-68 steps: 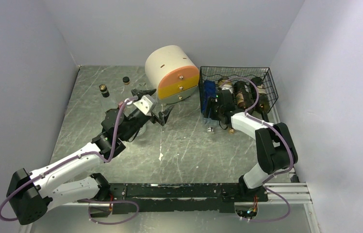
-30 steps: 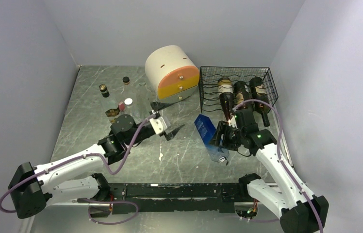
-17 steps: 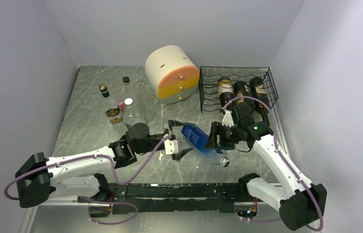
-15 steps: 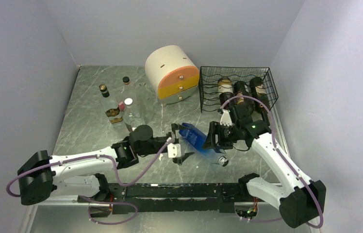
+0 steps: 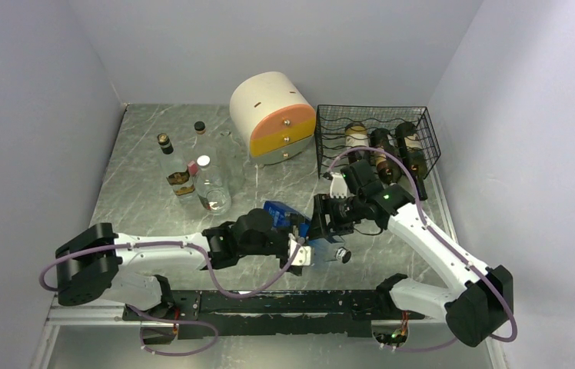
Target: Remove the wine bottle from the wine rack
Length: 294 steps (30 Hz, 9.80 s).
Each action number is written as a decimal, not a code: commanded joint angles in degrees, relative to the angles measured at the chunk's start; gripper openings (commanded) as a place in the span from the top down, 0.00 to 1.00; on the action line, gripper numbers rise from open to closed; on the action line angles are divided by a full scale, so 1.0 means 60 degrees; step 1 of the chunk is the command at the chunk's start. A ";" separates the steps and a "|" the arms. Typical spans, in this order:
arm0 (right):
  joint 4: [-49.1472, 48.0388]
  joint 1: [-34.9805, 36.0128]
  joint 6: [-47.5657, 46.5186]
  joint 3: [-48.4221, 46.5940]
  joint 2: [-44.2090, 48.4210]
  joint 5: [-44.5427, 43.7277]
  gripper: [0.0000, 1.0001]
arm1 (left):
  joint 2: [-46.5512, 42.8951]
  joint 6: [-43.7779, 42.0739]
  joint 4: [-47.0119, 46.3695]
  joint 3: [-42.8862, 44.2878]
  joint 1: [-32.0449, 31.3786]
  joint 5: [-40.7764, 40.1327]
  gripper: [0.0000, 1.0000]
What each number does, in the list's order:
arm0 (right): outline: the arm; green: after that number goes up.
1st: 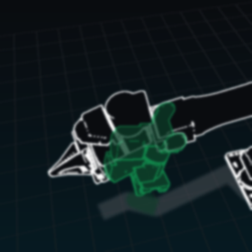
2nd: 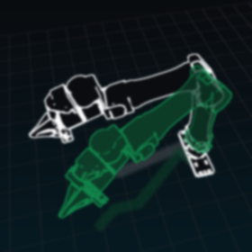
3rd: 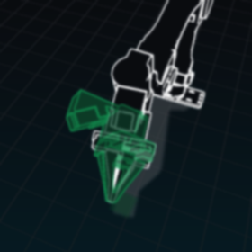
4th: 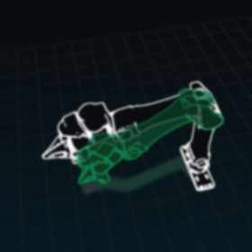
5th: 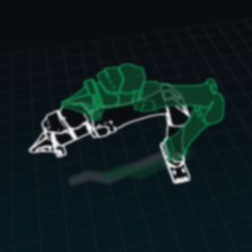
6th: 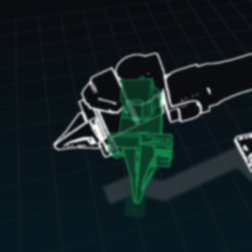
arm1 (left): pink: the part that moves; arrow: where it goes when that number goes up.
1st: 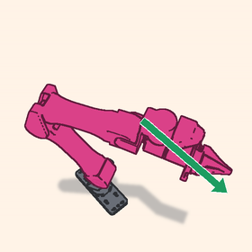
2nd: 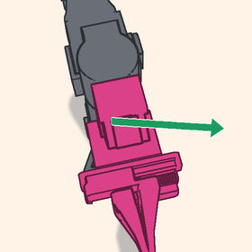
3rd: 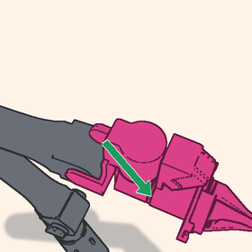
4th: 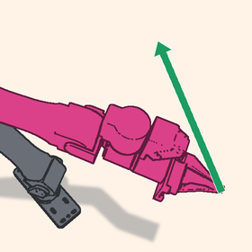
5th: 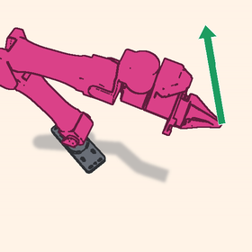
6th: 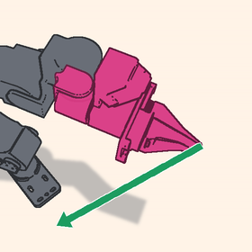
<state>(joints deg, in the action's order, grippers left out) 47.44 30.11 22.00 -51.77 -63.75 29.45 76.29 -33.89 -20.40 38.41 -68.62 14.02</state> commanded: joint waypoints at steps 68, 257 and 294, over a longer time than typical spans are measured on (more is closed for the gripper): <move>-0.3000 0.0532 0.0224 -0.2274 0.1375 -0.5483 0.00 | -0.0225 0.6507 -0.8961 -0.2552 0.6105 -0.0283 0.80; 0.0898 -0.2094 -0.1246 0.0074 0.2328 0.2618 1.00 | 0.2836 -0.1683 0.2273 0.3583 -0.0282 -0.0523 0.14; -0.0304 -0.2102 -0.0381 -0.2155 0.2749 -0.0527 0.08 | -0.1235 0.2023 0.1441 0.1210 -0.0282 -0.1807 0.90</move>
<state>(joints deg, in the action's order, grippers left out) 49.69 17.32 17.93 -63.64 -46.96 29.02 73.93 -28.14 -6.59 45.91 -70.17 5.54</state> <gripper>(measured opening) 0.919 0.589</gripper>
